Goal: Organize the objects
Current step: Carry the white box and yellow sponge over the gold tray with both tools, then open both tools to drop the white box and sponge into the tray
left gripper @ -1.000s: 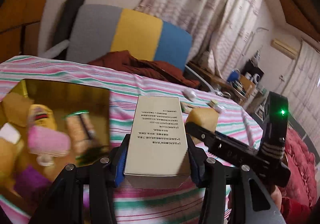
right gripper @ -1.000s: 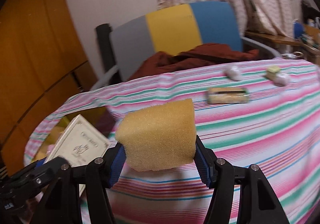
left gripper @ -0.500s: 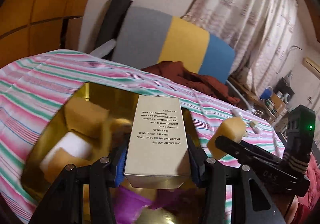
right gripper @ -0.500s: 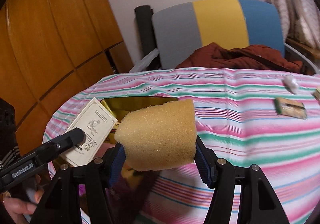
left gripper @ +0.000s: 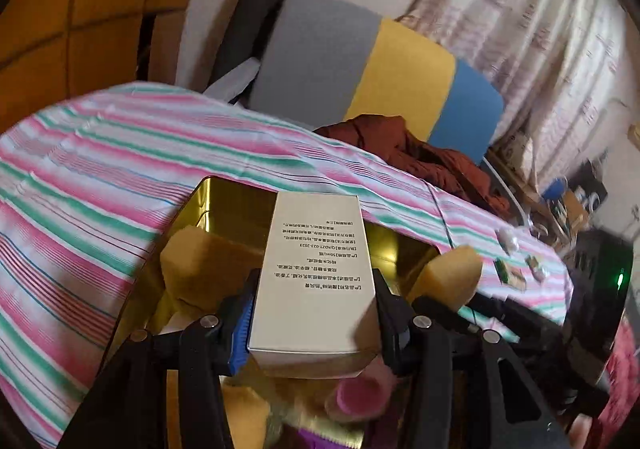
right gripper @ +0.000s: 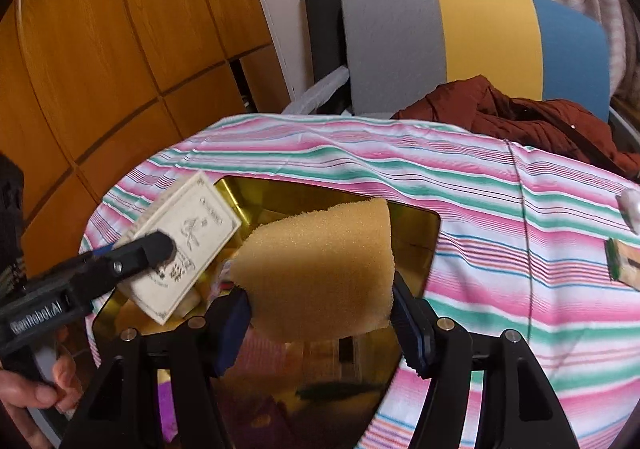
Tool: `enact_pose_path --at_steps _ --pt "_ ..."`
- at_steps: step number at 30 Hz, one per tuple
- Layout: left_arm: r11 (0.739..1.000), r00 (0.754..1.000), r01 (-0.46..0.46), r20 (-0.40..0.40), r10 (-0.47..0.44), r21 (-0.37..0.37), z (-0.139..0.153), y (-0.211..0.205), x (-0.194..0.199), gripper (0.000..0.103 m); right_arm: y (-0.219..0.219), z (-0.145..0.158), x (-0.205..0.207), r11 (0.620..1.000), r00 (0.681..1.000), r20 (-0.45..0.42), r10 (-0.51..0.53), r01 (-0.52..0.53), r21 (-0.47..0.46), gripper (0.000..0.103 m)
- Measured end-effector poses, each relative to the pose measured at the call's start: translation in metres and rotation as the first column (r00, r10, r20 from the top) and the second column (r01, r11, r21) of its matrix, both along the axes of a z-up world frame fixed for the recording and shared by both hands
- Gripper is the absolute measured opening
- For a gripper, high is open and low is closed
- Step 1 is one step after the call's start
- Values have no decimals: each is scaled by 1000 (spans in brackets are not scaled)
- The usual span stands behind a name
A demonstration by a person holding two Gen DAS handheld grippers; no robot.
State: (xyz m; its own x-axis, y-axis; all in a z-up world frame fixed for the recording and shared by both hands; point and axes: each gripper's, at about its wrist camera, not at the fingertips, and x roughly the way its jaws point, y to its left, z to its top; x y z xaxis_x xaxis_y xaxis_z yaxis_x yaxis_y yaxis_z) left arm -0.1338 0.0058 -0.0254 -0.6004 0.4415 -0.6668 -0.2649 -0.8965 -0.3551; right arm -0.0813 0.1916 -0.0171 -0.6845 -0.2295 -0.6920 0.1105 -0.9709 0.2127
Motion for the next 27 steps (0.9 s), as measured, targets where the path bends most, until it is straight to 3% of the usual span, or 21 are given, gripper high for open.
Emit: enact_pose_path --at_steps 3,9,12,14,17,24,26,27 --pt "1000 999 -23 48 23 8 -3 3 -18 51 -2 -7 -19 1000 999 40 -6 7 -14 66" --pt "997 994 -50 92 55 -58 -15 14 -42 52 -5 -19 -47 998 996 94 -10 16 -58 70" --pt "995 992 -79 99 84 -57 -17 10 -44 67 -3 -18 -46 998 996 85 -32 37 -59 82" --pt "994 991 -103 82 106 -44 -14 6 -41 73 0 -16 -40 997 997 70 -32 37 -70 83" --pt "990 989 -143 45 143 -4 -6 -4 -32 73 6 -11 -29 996 998 49 -49 52 -72 83" --pt "982 980 -190 -66 190 11 10 -14 -8 70 24 -3 2 985 996 17 -92 94 -148 83" --pt "984 980 -180 -80 180 12 12 -13 -7 55 29 -1 12 981 995 13 -102 103 -166 83" --pt "986 983 -167 -80 166 0 12 -9 -9 53 32 1 18 979 994 6 -108 108 -173 83"
